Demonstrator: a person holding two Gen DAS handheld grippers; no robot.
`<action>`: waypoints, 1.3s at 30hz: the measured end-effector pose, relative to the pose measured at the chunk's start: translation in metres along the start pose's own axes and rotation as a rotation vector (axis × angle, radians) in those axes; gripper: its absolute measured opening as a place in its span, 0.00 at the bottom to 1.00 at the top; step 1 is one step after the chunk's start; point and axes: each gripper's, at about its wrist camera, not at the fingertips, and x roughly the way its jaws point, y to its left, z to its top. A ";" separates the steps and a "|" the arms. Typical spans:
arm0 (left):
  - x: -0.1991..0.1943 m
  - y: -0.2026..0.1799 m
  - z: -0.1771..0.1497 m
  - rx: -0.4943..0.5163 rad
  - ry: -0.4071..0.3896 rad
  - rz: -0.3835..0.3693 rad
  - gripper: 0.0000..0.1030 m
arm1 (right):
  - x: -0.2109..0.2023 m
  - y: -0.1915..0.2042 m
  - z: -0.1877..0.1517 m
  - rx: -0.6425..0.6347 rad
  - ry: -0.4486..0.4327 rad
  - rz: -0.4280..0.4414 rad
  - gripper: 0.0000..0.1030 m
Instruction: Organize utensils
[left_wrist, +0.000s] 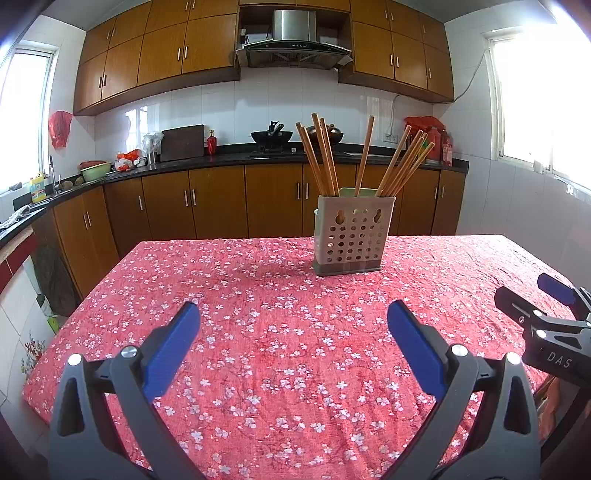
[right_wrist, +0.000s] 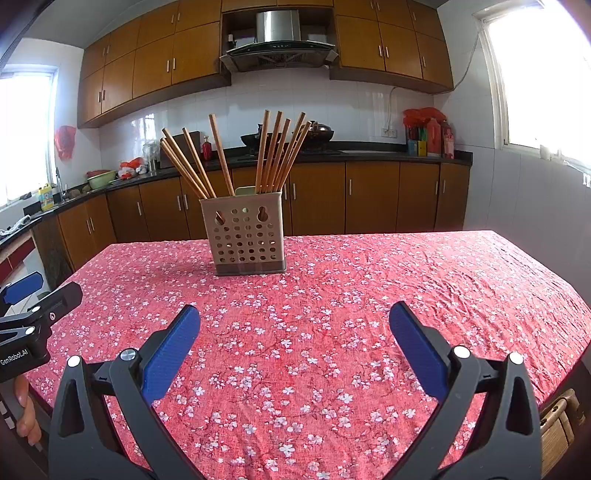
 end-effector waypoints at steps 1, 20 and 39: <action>0.000 0.000 0.000 0.000 0.000 0.000 0.96 | 0.000 0.000 0.000 0.000 0.000 0.000 0.98; 0.000 -0.001 0.000 0.000 0.000 0.000 0.96 | 0.000 0.000 0.000 0.001 0.001 0.001 0.98; 0.001 -0.002 -0.001 -0.004 0.003 -0.002 0.96 | 0.001 0.003 -0.001 0.002 0.003 -0.002 0.98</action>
